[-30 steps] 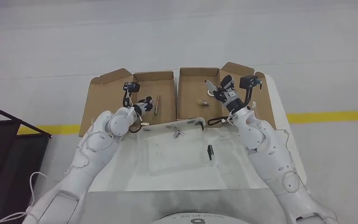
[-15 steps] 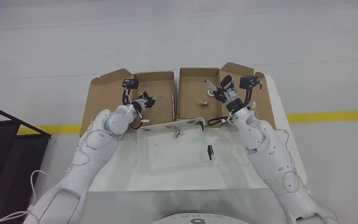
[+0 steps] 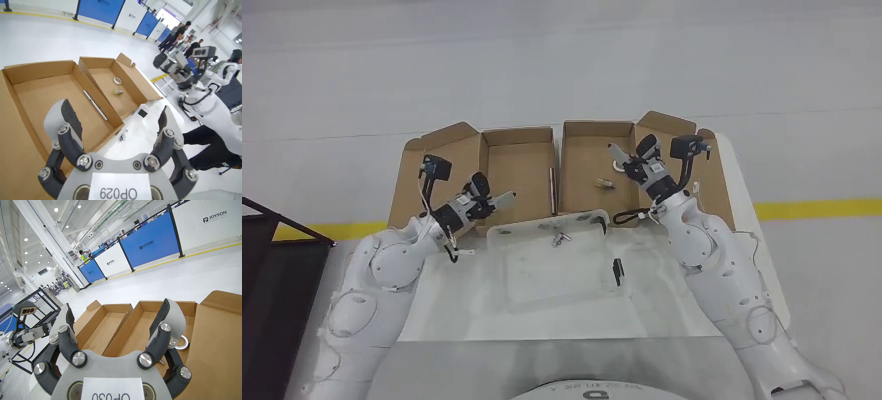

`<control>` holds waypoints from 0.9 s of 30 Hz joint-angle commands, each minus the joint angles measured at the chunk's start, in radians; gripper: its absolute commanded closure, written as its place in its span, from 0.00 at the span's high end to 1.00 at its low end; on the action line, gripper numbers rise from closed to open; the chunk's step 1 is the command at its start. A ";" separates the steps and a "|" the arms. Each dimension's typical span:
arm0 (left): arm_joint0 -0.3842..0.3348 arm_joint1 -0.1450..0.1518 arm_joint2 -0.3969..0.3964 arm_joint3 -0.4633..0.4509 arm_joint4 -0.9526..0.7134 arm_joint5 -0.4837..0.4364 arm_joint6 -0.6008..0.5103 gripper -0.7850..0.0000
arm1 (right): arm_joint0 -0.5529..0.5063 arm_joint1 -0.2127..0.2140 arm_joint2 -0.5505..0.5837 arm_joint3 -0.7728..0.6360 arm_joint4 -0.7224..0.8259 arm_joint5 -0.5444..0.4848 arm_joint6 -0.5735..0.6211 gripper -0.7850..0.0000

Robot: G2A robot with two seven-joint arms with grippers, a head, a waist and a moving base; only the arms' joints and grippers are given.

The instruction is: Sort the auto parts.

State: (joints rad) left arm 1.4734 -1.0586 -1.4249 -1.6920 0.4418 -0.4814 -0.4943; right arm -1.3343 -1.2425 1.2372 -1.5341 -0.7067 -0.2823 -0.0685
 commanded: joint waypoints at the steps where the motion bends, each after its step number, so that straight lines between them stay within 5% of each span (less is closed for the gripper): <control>1: -0.002 0.000 0.002 0.002 0.002 0.002 0.001 1.00 | 0.000 0.000 0.000 0.000 0.000 0.000 0.000 1.00; 9: -0.002 0.000 0.000 0.003 0.016 0.007 0.010 1.00 | 0.000 0.000 0.000 0.000 0.000 0.000 0.000 1.00; 16: 0.081 -0.003 0.078 -0.103 0.258 -0.060 0.102 1.00 | 0.000 0.000 0.000 0.000 0.000 0.000 0.000 1.00; 27: 0.117 -0.024 0.240 -0.145 0.609 0.109 0.256 0.89 | 0.000 0.000 0.000 0.000 0.000 0.000 0.000 1.00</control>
State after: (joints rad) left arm 1.5917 -1.0805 -1.1996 -1.8346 1.0013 -0.4030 -0.2557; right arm -1.3343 -1.2425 1.2372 -1.5341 -0.7067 -0.2823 -0.0685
